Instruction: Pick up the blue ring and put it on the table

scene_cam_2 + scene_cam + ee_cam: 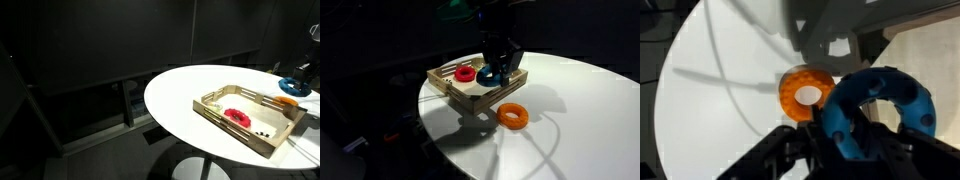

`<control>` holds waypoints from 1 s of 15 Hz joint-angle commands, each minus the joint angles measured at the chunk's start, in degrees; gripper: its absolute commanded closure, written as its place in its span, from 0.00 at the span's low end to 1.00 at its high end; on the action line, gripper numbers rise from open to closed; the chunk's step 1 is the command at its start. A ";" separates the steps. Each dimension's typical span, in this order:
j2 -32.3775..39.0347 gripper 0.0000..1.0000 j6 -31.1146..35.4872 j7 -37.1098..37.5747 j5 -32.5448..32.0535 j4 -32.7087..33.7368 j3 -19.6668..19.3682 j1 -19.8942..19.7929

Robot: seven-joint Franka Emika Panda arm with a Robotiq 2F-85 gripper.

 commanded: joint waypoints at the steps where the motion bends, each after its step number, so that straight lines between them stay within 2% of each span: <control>1: -1.08 0.89 -1.30 3.89 -5.11 -0.37 -0.88 -3.15; 7: 2.67 0.89 0.18 10.25 -13.19 0.52 -1.97 -7.73; 15: 9.70 0.89 1.09 13.44 -13.66 3.35 -3.84 -6.84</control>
